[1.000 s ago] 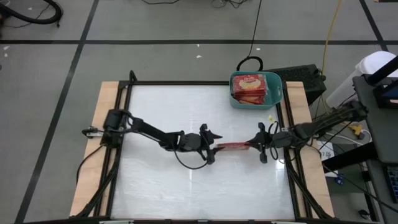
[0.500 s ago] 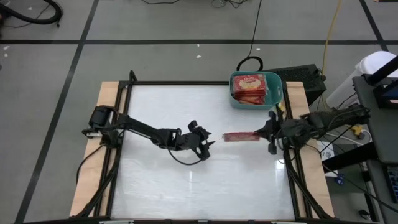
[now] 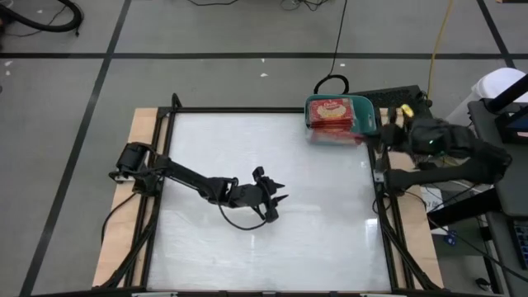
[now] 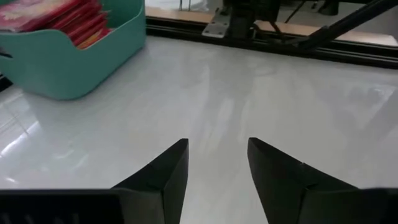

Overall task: Sort popcorn bags into baskets
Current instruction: Put the red popcorn bag into the green bin

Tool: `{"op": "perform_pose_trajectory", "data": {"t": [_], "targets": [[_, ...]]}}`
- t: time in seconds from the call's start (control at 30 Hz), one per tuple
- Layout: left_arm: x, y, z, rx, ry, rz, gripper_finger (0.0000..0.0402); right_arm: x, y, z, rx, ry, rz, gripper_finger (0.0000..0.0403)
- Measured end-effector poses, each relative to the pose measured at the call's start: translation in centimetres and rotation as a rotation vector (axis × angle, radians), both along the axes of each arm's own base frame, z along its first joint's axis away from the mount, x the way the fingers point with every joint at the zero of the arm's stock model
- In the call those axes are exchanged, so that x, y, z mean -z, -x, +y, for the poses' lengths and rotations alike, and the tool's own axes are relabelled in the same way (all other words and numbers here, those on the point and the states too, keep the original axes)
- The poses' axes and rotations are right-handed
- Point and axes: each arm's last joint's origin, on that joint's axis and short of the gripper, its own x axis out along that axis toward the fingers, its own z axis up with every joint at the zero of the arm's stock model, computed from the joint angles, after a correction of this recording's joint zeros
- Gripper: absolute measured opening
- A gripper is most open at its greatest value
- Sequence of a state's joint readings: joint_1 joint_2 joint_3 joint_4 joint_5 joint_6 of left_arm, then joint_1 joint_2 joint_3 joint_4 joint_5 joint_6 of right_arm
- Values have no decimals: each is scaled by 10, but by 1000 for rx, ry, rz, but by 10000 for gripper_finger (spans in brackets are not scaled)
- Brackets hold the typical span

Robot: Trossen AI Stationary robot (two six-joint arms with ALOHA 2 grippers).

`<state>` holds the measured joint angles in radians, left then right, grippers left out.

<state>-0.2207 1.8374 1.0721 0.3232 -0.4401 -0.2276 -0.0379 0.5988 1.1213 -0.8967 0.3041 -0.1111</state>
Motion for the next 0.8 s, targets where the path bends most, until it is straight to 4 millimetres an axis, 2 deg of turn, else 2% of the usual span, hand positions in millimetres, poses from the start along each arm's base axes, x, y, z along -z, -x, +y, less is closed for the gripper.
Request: {"op": "perform_pose_trajectory", "data": {"t": [0.3,0.47,0.6,0.8], "targets": [[-5,-2,-2,20,-25,-49,168,-62,-12,-19,17,125,26,0],[-6,-2,-3,47,-20,-56,168,-83,-25,-43,69,146,102,0],[-6,-2,-6,63,-15,-55,168,-84,-37,-76,86,88,167,0],[-6,1,-17,91,-7,-57,168,-67,-38,-138,125,-82,189,0]]}}
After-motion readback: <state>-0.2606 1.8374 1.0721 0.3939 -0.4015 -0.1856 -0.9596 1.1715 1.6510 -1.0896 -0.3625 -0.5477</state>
